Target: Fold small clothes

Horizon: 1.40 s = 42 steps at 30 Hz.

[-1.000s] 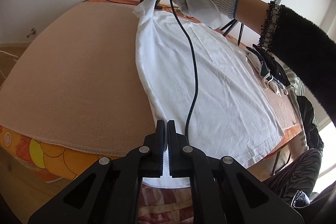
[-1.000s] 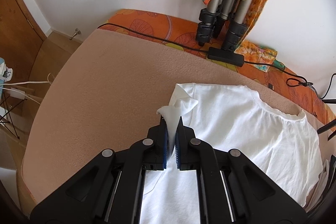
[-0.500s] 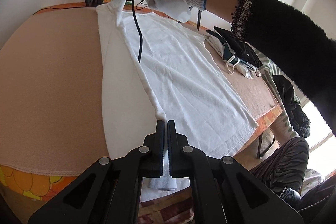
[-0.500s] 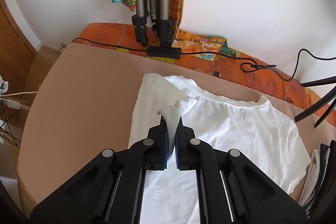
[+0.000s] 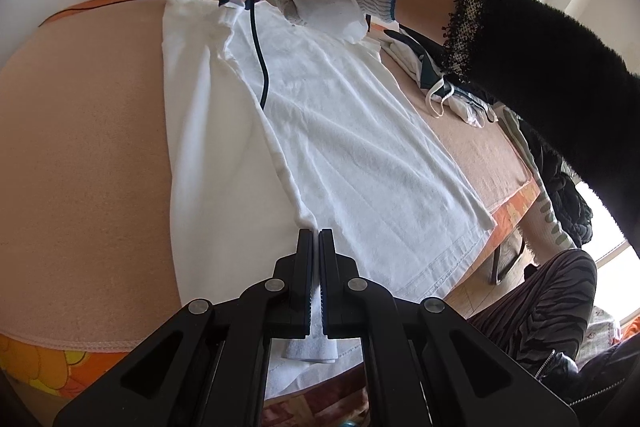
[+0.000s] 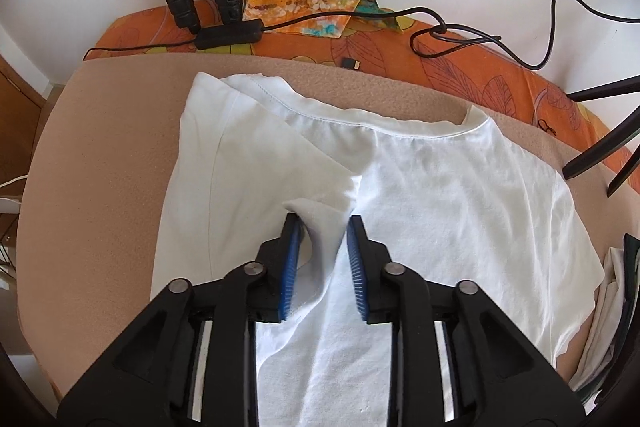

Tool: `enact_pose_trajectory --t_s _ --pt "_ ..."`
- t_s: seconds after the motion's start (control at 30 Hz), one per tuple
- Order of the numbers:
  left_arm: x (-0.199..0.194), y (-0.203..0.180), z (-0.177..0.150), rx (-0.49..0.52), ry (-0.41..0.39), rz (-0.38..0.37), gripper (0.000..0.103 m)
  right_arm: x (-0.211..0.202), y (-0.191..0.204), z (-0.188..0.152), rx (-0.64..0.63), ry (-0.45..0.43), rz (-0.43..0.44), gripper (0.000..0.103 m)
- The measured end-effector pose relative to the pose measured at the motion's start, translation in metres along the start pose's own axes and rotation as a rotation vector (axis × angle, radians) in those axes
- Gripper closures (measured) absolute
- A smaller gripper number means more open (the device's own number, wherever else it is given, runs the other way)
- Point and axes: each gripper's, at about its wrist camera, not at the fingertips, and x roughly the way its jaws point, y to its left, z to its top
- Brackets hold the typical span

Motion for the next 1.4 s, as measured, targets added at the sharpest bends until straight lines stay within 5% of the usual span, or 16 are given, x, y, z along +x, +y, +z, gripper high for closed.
enact_pose_trajectory --t_s 0.07,0.13,0.6,0.73,0.87,1.17,1.4 --pt "-0.003 0.000 0.002 -0.002 -0.010 -0.007 0.101 -0.014 -0.005 -0.006 -0.013 -0.029 0.006 0.045" --pt "-0.005 0.000 0.003 -0.007 -0.017 -0.015 0.101 -0.030 -0.014 -0.011 -0.006 -0.049 0.026 0.043" --pt "0.004 -0.014 -0.001 0.036 0.013 -0.046 0.101 -0.180 -0.082 -0.117 0.019 -0.197 0.173 0.041" --pt "0.011 -0.021 -0.007 0.045 0.083 -0.086 0.076 -0.218 -0.100 -0.159 0.044 -0.253 0.211 0.038" --pt "-0.009 -0.019 -0.014 0.039 0.068 -0.120 0.075 -0.236 -0.107 -0.204 0.048 -0.282 0.230 0.038" --pt "-0.062 0.026 -0.016 -0.050 -0.130 0.044 0.075 -0.248 -0.143 -0.295 0.129 -0.349 0.230 0.038" --pt "-0.060 -0.008 -0.011 0.066 -0.174 0.094 0.075 -0.290 -0.208 -0.332 0.273 -0.482 0.184 0.038"
